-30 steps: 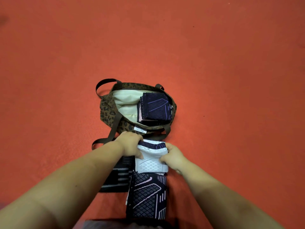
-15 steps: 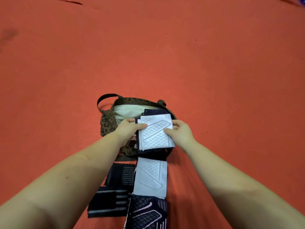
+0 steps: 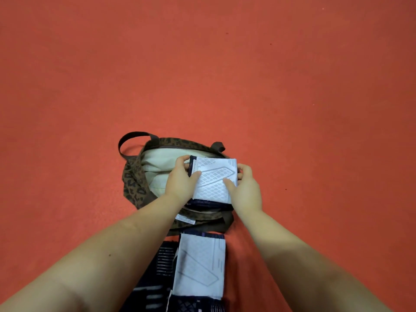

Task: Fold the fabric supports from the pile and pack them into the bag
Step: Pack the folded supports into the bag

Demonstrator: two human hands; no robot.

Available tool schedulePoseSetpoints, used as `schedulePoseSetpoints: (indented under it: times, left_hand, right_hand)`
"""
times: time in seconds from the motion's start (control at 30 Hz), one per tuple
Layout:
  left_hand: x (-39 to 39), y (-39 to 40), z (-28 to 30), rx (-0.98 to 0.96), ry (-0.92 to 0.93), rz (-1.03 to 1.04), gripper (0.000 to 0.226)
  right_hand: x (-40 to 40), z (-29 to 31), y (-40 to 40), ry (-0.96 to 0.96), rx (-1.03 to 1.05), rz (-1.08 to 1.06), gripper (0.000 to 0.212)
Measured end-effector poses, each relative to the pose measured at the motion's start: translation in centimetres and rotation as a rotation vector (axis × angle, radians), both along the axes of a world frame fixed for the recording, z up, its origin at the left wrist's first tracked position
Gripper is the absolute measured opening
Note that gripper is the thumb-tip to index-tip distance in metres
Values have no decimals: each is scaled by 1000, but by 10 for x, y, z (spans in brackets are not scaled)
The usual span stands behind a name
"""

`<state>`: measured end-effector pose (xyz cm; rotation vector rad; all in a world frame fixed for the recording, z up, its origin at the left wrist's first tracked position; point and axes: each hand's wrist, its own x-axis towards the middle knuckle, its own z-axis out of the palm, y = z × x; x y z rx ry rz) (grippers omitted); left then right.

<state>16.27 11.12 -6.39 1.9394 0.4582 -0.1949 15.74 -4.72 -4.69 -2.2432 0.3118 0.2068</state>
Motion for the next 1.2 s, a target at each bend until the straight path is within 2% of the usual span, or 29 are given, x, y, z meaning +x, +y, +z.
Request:
schedulePoseSetpoints:
  times: [0.07, 0.13, 0.2, 0.3, 0.33, 0.37, 0.47, 0.53, 0.63, 0.73, 0.8, 0.9, 1.1, 1.2]
  left_hand:
    - [0, 1, -1, 70, 7, -36, 55]
    - [-1, 4, -3, 301, -43, -144, 61]
    - [-5, 9, 1, 568, -191, -306, 60]
    - [-4, 22, -1, 789, -449, -681, 60]
    - [-4, 25, -3, 843, -484, -790, 63]
    - [-4, 26, 1, 887, -445, -894, 69]
    - [-4, 26, 11, 1013, -214, -1069, 99]
    - [-1, 24, 9, 1050, -115, -1105, 102]
    - [1, 21, 4, 1080, -54, -1141, 87]
    - [4, 16, 2, 1099, 6, -1160, 83]
    - [10, 13, 1, 1086, 31, -1168, 83]
    - [17, 9, 3, 1096, 66, -1187, 84]
    - [12, -2, 17, 1223, 119, -1191, 83]
    - [-2, -7, 27, 1202, 57, -1135, 77]
  right_hand:
    - [0, -5, -2, -44, -46, 54, 47]
    - [-2, -7, -5, -178, -258, 148, 47]
    - [-5, -9, -8, -394, -516, 305, 44]
    - [-6, -11, -12, -547, -634, 558, 46]
    - [-5, -12, -13, -542, -661, 628, 47]
    - [-5, -12, -13, -507, -698, 677, 49]
    - [-2, -14, -14, -314, -819, 772, 56]
    - [0, -15, -14, -185, -849, 814, 60]
    - [4, -14, -15, -98, -808, 848, 77]
    - [7, -19, -18, -33, -852, 883, 92]
    - [11, -19, -18, 27, -890, 880, 88]
    - [17, -16, -16, 114, -913, 891, 66]
    - [10, -3, -6, 152, -945, 884, 65]
    - [-9, 7, -2, 95, -903, 823, 64]
